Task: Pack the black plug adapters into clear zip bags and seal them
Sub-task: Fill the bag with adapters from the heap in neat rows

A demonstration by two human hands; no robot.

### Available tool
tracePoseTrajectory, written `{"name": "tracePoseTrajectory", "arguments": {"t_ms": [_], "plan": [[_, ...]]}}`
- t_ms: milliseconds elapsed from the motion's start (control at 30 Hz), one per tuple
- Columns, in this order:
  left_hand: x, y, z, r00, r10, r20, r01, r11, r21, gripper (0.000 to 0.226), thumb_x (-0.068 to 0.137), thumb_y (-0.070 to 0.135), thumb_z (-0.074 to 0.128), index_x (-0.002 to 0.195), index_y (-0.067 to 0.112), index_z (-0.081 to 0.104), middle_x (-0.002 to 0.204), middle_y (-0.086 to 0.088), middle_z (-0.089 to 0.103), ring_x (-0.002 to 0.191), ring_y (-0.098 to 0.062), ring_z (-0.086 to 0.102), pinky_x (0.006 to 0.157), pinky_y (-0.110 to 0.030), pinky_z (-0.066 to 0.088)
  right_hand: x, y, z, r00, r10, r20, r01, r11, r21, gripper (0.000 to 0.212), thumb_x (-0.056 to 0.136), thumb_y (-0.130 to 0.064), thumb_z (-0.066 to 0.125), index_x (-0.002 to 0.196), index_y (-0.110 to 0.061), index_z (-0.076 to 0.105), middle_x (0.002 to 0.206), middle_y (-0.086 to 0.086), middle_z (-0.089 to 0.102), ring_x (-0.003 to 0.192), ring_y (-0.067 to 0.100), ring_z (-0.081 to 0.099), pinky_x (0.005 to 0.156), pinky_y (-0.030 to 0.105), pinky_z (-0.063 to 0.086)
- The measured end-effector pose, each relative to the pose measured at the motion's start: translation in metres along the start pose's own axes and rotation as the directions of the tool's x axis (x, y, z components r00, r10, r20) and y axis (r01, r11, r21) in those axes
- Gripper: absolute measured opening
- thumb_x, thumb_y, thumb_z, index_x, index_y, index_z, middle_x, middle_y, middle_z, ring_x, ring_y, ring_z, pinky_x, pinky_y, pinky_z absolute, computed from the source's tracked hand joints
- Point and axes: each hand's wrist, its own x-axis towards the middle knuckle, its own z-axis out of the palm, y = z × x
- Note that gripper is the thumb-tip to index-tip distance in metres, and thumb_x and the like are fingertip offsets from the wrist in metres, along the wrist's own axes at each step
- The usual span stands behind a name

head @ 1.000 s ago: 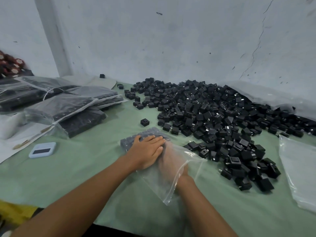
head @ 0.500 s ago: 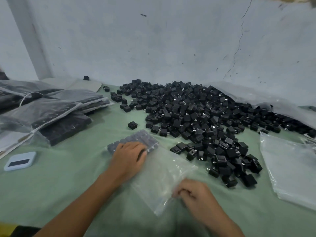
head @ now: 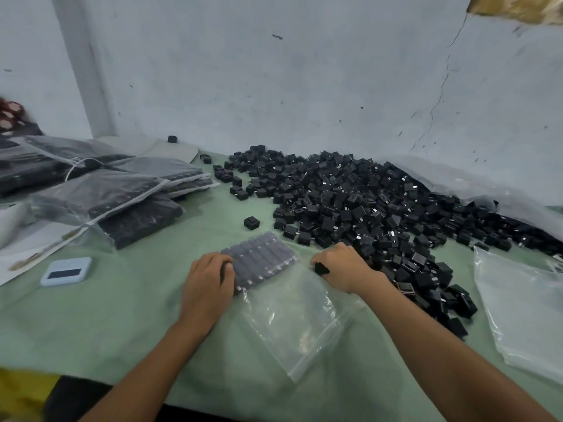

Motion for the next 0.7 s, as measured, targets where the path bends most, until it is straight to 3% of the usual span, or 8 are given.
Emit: {"name": "tracePoseTrajectory", "arguments": {"t_ms": [67,133,200,233,267,333,533,700], "plan": [[0.000,0.002,-0.001,1.000,-0.005,0.021,0.004,1.000,0.016,0.011,0.096,0.018,0.057,0.103,0.017,0.066,0.116,-0.003,0.061,0.109,-0.026,0.051,0.094,-0.038,0.045,-0.002,0.002,-0.003,0.996,0.046,-0.073,-0.041,0.997,0.068,0.034,0.098,-0.030,0.052,0.131,-0.025,0.053,0.119,0.002,0.063,0.115,0.026,0.049,0.098,0.039,0.038],[-0.001,0.001,-0.002,0.999,-0.006,0.033,0.005,1.000,0.026,0.012,0.096,0.020,0.057,0.104,0.018,0.065,0.118,-0.001,0.059,0.111,-0.026,0.050,0.094,-0.039,0.046,-0.014,-0.001,-0.011,0.959,0.254,-0.129,-0.149,0.832,0.535,0.032,0.100,-0.028,0.046,0.131,-0.026,0.054,0.109,0.002,0.066,0.097,0.018,0.057,0.084,0.034,0.046],[0.001,-0.001,-0.002,0.999,-0.003,0.034,0.002,1.000,0.028,0.018,0.097,0.024,0.056,0.111,0.018,0.065,0.127,-0.001,0.056,0.118,-0.026,0.048,0.099,-0.038,0.044,-0.032,-0.003,-0.022,0.898,0.439,0.003,-0.127,0.253,0.959,0.031,0.102,-0.024,0.039,0.127,-0.023,0.058,0.104,0.005,0.068,0.082,0.015,0.065,0.071,0.027,0.052],[0.002,-0.002,-0.002,0.999,-0.002,0.047,0.001,1.000,0.029,0.023,0.098,0.027,0.054,0.118,0.019,0.064,0.134,0.000,0.054,0.124,-0.024,0.045,0.104,-0.038,0.041,-0.042,-0.003,-0.026,0.895,0.438,0.079,-0.065,-0.047,0.997,0.032,0.103,-0.021,0.036,0.125,-0.019,0.059,0.107,0.010,0.071,0.079,0.016,0.068,0.068,0.028,0.055],[0.004,-0.003,-0.002,0.997,0.003,0.074,-0.006,0.999,0.034,0.029,0.100,0.031,0.051,0.124,0.021,0.062,0.141,0.001,0.051,0.130,-0.022,0.042,0.109,-0.037,0.037,-0.052,-0.003,-0.029,0.904,0.408,0.128,-0.021,-0.257,0.966,0.033,0.104,-0.019,0.034,0.123,-0.015,0.060,0.110,0.013,0.072,0.076,0.017,0.068,0.066,0.028,0.056],[0.007,-0.006,0.001,0.988,0.039,0.152,-0.048,0.998,0.051,0.038,0.102,0.042,0.041,0.132,0.027,0.059,0.149,0.003,0.045,0.138,-0.017,0.034,0.114,-0.037,0.030,-0.072,-0.002,-0.031,0.922,0.354,0.159,0.015,-0.441,0.897,0.034,0.104,-0.017,0.033,0.121,-0.014,0.063,0.114,0.014,0.072,0.069,0.016,0.065,0.062,0.027,0.055],[0.011,-0.010,0.007,0.956,0.000,0.292,-0.042,0.989,0.140,0.067,0.090,0.067,0.012,0.143,0.042,0.044,0.160,0.010,0.028,0.150,-0.015,0.015,0.120,-0.046,0.021,-0.131,-0.006,-0.034,0.947,0.304,0.106,0.082,-0.547,0.833,0.026,0.095,-0.019,0.058,0.117,-0.014,0.072,0.103,0.007,0.068,0.068,0.014,0.061,0.060,0.025,0.055],[0.009,-0.010,0.011,0.958,-0.021,0.285,-0.026,0.987,0.162,0.053,0.100,0.060,0.021,0.144,0.041,0.041,0.161,0.010,0.027,0.150,-0.015,0.013,0.120,-0.043,0.018,-0.190,-0.025,-0.001,0.939,0.323,0.120,-0.059,-0.193,0.979,0.047,0.075,0.011,0.069,0.111,-0.020,0.075,0.084,0.008,0.064,0.067,0.017,0.056,0.064,0.027,0.052]]}}
